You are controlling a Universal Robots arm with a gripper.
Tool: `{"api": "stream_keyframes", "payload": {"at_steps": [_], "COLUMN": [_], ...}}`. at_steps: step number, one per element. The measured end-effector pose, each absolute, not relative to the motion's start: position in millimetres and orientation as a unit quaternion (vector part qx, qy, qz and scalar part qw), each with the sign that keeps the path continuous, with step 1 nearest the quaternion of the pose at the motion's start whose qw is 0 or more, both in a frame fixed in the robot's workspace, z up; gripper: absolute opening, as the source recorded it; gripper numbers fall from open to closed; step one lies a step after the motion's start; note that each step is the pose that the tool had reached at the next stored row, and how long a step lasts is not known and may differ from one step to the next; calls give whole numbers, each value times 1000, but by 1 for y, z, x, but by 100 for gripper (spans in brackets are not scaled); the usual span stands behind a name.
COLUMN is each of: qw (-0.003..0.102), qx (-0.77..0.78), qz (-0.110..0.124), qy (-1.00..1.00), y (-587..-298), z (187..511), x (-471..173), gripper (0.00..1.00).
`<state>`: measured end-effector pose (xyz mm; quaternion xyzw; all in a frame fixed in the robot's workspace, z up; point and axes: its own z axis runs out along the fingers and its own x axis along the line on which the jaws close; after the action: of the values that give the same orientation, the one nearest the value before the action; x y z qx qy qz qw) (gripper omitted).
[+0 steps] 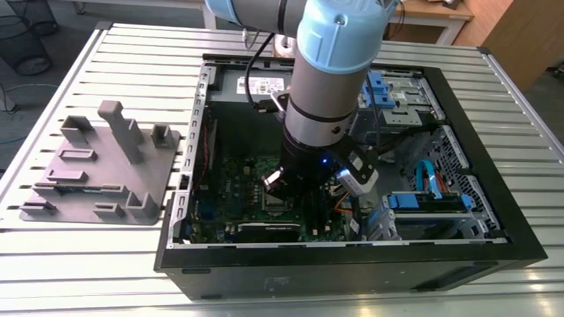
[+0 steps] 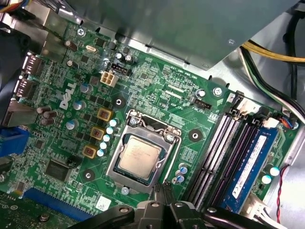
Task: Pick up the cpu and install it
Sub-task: 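Install the first cpu locking lever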
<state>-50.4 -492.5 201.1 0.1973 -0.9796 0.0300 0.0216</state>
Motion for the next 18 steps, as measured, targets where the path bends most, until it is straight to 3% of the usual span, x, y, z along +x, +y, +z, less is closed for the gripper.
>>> {"api": "stream_keyframes", "payload": {"at_steps": [18], "qw": [17], "qx": [190], "qz": [31], "qy": [-981], "y": [-492], "z": [201], "x": [-58], "gripper": [11]}}
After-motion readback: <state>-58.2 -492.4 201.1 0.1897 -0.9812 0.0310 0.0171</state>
